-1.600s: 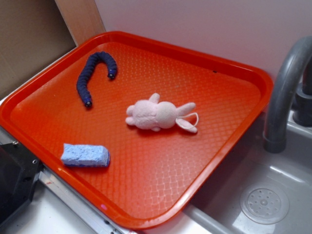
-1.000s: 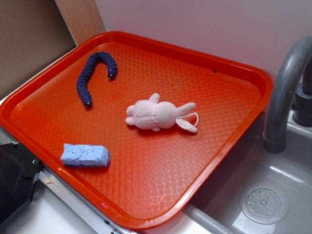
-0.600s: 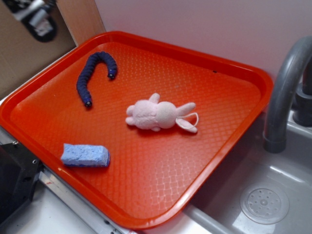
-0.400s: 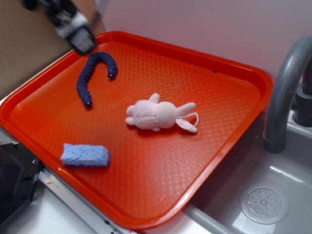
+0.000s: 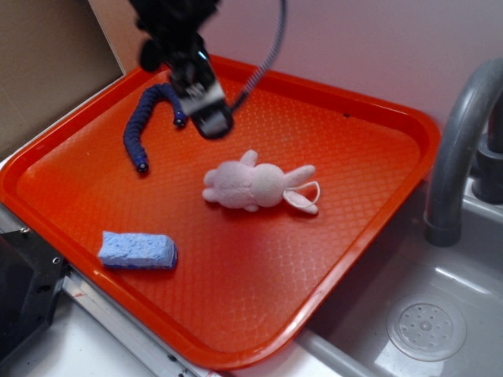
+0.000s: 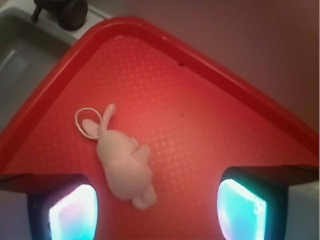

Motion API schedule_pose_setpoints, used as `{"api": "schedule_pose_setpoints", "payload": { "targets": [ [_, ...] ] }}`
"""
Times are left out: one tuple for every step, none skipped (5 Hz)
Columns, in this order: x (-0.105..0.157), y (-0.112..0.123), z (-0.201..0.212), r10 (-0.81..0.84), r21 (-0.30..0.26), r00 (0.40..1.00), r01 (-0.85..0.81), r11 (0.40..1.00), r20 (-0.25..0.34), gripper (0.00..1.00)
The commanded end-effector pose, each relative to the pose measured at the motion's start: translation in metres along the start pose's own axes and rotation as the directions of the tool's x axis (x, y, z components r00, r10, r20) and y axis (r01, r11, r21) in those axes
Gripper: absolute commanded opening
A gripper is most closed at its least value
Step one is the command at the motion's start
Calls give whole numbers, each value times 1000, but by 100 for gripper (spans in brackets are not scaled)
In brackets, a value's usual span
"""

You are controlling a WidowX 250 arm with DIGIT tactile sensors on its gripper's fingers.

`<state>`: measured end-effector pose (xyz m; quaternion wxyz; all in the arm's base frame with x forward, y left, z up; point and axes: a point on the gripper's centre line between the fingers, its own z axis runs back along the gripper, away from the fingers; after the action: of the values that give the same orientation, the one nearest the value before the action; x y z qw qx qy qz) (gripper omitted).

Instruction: Grab the pink bunny.

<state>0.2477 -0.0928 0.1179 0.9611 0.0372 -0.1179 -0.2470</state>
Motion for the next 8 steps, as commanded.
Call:
{"api": "schedule_pose_setpoints", "payload": {
  "targets": [
    [7, -13, -31, -89, -22, 996, 89, 996, -12, 100],
    [5, -19, -48, -135, -61, 990, 133, 989, -33, 100],
    [-1, -26, -58, -155, -70, 986, 150, 986, -67, 100],
    [-8, -26, -74, -163, -68, 980, 156, 985, -111, 100],
    [-11, -31, -90, -185, -79, 969, 174, 981, -162, 100],
    [-13, -34, -95, -189, -64, 965, 180, 982, -182, 100],
    [-13, -31, -82, -167, -55, 975, 161, 985, -147, 0],
    [-12, -10, -50, -41, 15, 989, 43, 999, -140, 0]
  ]
}}
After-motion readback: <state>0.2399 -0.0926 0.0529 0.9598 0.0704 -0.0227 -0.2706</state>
